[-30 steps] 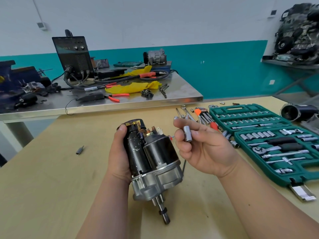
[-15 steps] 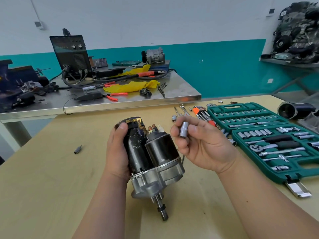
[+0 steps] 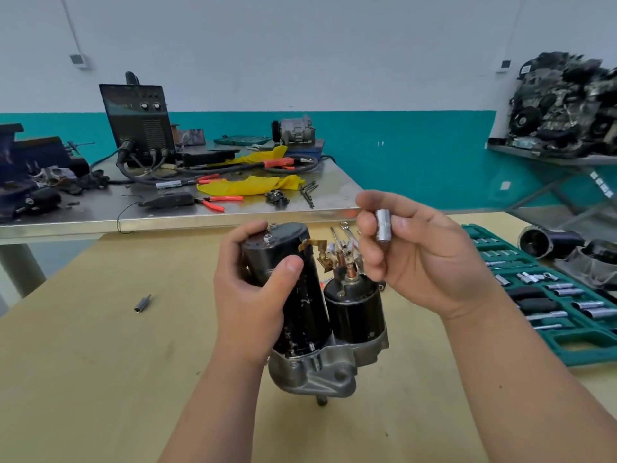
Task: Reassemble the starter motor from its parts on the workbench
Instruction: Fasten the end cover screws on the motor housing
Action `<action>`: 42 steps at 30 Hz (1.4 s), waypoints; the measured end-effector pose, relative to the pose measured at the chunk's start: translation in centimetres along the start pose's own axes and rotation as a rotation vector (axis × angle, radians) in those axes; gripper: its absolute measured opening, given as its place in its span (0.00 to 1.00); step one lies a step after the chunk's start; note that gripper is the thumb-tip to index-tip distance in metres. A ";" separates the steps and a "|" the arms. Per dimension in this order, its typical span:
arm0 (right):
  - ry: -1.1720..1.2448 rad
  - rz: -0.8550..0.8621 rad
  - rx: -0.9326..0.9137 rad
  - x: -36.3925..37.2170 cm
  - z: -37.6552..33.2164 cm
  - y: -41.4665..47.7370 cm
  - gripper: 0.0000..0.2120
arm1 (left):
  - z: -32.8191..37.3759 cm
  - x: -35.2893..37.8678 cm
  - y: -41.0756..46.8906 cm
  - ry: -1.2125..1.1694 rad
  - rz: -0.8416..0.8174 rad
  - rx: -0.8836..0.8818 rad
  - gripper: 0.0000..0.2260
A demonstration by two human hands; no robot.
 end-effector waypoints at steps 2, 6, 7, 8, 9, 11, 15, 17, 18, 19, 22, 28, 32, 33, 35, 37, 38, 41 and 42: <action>-0.018 0.002 0.009 0.2 -0.1 0.1 0.16 | 0.1 0.0 0.0 -0.005 0.003 -0.002 0.21; -0.072 0.064 0.025 0.3 -0.1 0.7 0.10 | 0.2 0.2 0.0 -0.019 0.005 -0.020 0.22; -0.118 0.130 0.022 0.0 -0.2 1.0 0.11 | 0.2 0.2 0.0 -0.014 0.003 -0.024 0.22; -0.190 0.204 0.008 -0.3 -0.5 1.3 0.11 | 0.3 0.4 0.0 -0.008 0.000 -0.025 0.22; -0.294 0.265 -0.014 -0.5 -1.0 1.6 0.10 | 0.3 0.5 0.0 -0.002 -0.005 -0.024 0.22; -0.577 0.304 -0.034 0.0 -2.1 2.4 0.07 | 0.5 0.8 -0.1 0.000 -0.020 -0.019 0.21; -1.038 0.132 0.017 2.7 -3.0 4.1 0.08 | 0.6 1.4 -0.1 -0.011 -0.053 -0.022 0.22; -1.077 0.078 0.017 3.7 -3.4 4.8 0.11 | 0.7 1.6 -0.1 -0.018 -0.062 -0.016 0.22; -1.090 0.063 0.026 4.0 -3.4 5.1 0.12 | 0.8 1.7 -0.1 -0.023 -0.066 -0.012 0.22; -1.108 0.051 0.041 4.1 -3.5 5.4 0.12 | 0.8 1.7 -0.1 -0.029 -0.071 -0.010 0.22; -1.162 0.029 0.093 4.1 -3.3 6.2 0.08 | 0.8 1.9 -0.1 -0.039 -0.083 -0.019 0.21; -1.135 0.072 0.159 3.4 -2.8 6.5 0.08 | 0.7 1.9 -0.2 -0.042 -0.082 -0.043 0.22; -1.114 0.098 0.201 3.2 -2.5 6.6 0.10 | 0.8 1.9 -0.2 -0.038 -0.082 -0.041 0.22; -1.111 0.099 0.208 3.2 -2.5 6.6 0.10 | 0.8 1.9 -0.2 -0.037 -0.082 -0.039 0.22; -1.141 0.092 0.200 3.5 -2.6 6.5 0.09 | 0.8 1.9 -0.2 -0.037 -0.084 -0.039 0.23; -1.200 0.080 0.164 4.0 -3.0 6.5 0.07 | 0.8 1.9 -0.2 -0.041 -0.085 -0.037 0.22; -1.225 0.067 0.144 4.3 -3.2 6.5 0.06 | 0.9 1.9 -0.2 -0.042 -0.085 -0.035 0.22; -1.247 -0.005 0.114 5.3 -3.6 6.6 0.06 | 1.1 2.0 -0.2 -0.032 -0.089 -0.025 0.21; -1.241 -0.032 0.110 5.6 -3.7 6.6 0.07 | 1.1 2.0 -0.2 -0.032 -0.091 -0.024 0.21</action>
Point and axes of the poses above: each hand's wrist, its own y-axis towards the middle knuckle, its own x-axis out of the palm, z = x × y, the point moved 8 cm from there along y, towards the middle knuckle, and after that the axes turned 13 degrees about -y, right-handed, at the moved point
